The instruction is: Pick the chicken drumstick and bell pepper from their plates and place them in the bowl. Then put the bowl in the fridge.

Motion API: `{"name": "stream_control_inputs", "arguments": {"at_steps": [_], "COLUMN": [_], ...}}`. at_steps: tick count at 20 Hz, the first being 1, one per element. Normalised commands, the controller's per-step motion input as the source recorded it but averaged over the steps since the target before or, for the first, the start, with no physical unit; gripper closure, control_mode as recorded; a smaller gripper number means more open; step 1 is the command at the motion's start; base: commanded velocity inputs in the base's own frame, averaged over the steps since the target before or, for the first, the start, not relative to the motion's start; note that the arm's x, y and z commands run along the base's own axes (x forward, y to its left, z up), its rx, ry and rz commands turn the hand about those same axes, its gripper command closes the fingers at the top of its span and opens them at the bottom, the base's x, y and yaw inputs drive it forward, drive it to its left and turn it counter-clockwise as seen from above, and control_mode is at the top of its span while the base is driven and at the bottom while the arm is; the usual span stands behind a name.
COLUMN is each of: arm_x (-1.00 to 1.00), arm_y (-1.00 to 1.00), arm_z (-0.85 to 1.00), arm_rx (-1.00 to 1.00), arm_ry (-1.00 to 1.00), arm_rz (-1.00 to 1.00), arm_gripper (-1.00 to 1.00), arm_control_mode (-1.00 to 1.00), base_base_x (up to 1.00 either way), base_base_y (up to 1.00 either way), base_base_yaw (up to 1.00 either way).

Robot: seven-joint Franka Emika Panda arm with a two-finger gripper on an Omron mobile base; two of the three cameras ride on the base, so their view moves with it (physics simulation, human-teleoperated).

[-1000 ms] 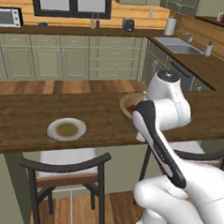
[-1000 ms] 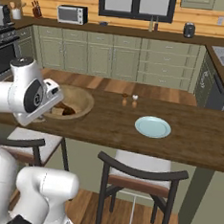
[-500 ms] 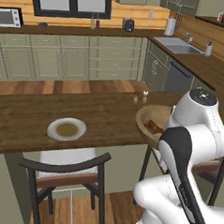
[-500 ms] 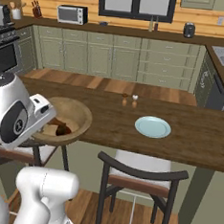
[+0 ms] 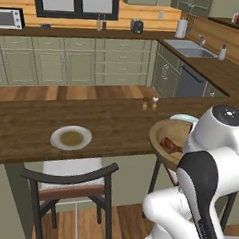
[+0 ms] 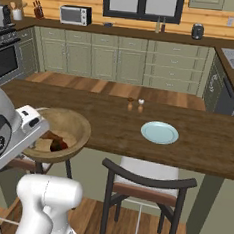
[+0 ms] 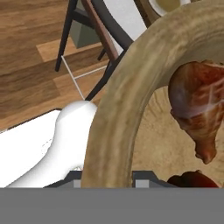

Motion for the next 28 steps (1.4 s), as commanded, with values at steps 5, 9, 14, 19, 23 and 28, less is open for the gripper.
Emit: {"name": "stream_control_inputs", "arguments": {"at_steps": [5, 9, 14, 19, 23, 28], "arm_x": [0.00, 0.00, 0.00, 0.00, 0.00, 0.00], "arm_y": [0.00, 0.00, 0.00, 0.00, 0.00, 0.00], "arm_z": [0.00, 0.00, 0.00, 0.00, 0.00, 0.00], "arm_rx": [0.00, 0.00, 0.00, 0.00, 0.00, 0.00], "arm_ry": [0.00, 0.00, 0.00, 0.00, 0.00, 0.00], "arm_rz": [0.00, 0.00, 0.00, 0.00, 0.00, 0.00], "arm_gripper": [1.00, 1.00, 1.00, 1.00, 1.00, 1.00], "arm_control_mode": [-1.00, -1.00, 1.00, 1.00, 1.00, 1.00], "base_base_x": [0.00, 0.00, -0.75, -0.58, -0.08, 0.00], "base_base_y": [0.00, 0.00, 0.19, 0.84, 1.00, 1.00], "base_base_yaw": [0.00, 0.00, 0.00, 0.00, 0.00, 0.00]}}
